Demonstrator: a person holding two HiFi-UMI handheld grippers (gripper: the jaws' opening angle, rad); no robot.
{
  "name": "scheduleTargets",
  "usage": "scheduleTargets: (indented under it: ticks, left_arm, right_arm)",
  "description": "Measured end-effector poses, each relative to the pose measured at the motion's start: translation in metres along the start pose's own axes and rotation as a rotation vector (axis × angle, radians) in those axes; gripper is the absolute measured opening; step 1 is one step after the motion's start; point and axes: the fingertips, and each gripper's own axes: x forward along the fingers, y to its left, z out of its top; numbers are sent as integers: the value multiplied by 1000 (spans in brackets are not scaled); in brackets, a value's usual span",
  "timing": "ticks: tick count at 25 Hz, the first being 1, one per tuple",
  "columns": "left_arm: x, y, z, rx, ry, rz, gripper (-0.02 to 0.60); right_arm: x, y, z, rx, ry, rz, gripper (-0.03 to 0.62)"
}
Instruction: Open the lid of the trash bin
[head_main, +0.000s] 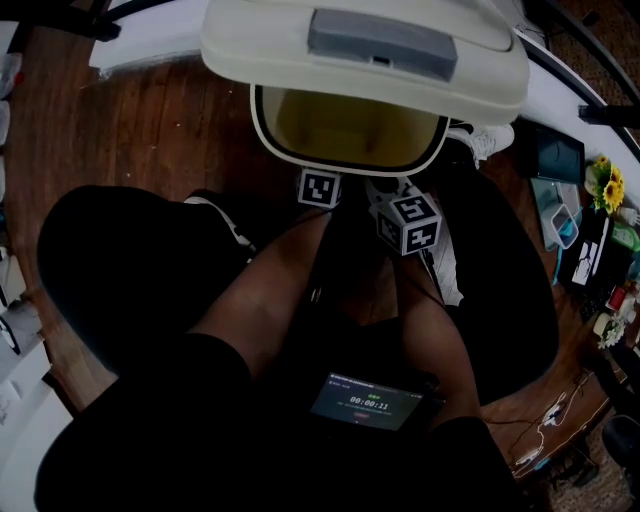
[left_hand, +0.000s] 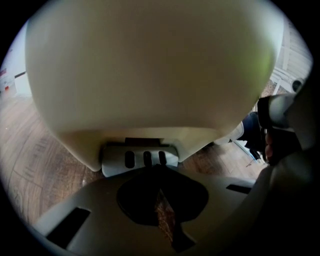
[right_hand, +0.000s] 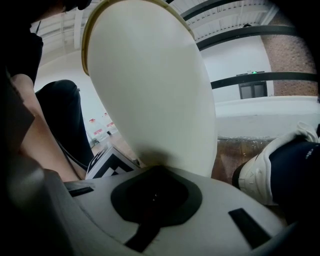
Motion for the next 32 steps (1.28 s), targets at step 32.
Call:
scheduleTargets:
  ticks: [32]
  left_arm:
    - [7, 1, -7, -45, 20, -12, 15]
  right_arm:
    - [-1, -4, -4, 8, 3, -5, 16]
